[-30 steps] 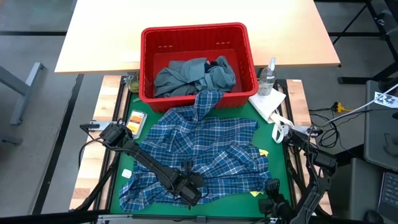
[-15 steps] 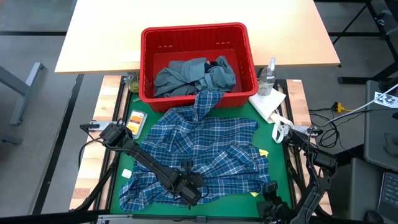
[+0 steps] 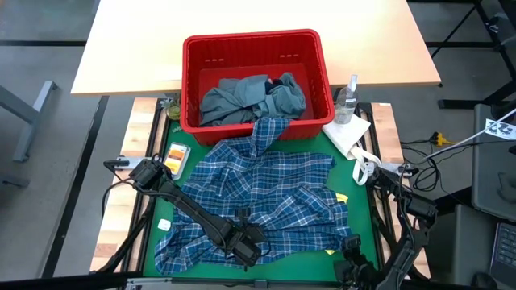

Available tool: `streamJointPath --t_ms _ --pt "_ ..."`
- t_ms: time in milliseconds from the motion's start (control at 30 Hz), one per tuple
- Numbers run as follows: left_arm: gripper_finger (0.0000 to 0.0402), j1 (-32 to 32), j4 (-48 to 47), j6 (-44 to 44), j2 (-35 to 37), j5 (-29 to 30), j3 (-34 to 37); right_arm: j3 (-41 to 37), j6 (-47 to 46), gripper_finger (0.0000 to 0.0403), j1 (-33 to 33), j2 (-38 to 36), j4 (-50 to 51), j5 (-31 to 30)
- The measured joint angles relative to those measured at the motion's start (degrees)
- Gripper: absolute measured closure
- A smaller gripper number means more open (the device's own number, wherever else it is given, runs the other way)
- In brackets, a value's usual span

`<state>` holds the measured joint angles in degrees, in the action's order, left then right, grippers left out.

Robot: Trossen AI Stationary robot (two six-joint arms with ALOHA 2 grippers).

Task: Fold Laundry from Bin
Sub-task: Fold the blue shirt

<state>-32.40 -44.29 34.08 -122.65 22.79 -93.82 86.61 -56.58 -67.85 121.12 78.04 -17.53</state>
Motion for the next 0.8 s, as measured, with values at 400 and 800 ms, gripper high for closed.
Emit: streamJointPath --t_ms 400,800 --pt "0.0401 -0.02 -0.07 -0.02 0.07 0.00 0.00 0.05 -0.06 0.0399 0.00 0.00 0.12 -0.60" --pt "0.0402 -0.04 -2.98 0.10 0.79 0.57 0.00 6.51 -5.08 0.0401 0.00 -0.26 11.83 7.54"
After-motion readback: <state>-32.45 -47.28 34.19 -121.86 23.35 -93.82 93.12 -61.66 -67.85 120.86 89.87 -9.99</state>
